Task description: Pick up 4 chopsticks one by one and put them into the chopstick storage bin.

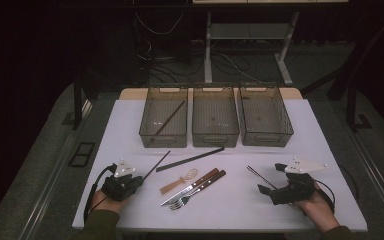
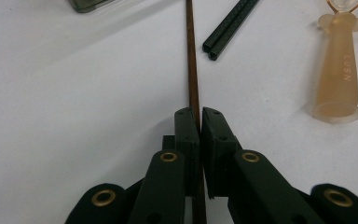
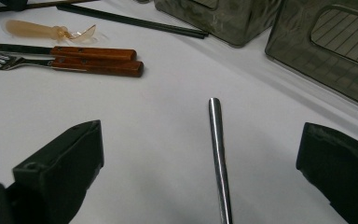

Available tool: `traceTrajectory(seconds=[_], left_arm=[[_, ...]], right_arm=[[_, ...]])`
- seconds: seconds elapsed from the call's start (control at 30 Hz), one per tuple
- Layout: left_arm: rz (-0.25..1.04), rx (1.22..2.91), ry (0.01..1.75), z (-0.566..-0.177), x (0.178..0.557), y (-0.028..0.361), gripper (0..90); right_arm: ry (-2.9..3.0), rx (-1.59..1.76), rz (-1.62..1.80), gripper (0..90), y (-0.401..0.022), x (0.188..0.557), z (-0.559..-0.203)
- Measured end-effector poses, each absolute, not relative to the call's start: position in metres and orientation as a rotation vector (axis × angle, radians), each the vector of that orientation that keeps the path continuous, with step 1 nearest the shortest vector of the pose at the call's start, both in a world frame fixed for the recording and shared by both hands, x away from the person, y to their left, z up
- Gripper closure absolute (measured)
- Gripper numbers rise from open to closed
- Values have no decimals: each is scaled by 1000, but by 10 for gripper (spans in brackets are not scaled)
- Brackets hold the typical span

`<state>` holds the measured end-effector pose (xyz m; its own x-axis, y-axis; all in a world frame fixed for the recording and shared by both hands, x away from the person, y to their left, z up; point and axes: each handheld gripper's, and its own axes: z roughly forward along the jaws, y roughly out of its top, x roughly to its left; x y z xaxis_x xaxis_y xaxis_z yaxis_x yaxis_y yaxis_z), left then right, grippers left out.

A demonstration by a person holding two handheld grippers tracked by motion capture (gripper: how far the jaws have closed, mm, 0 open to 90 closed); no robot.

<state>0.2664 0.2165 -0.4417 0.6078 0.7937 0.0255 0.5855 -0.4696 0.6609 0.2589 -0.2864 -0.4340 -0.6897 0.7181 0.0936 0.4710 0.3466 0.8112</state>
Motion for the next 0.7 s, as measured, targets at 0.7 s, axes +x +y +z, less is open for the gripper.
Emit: traceTrajectory(seconds=[0.7], left_arm=[[411,2198,1087,-438,271,225,852]], right_arm=[[2335,1059,1266,9,-287,259,-434]])
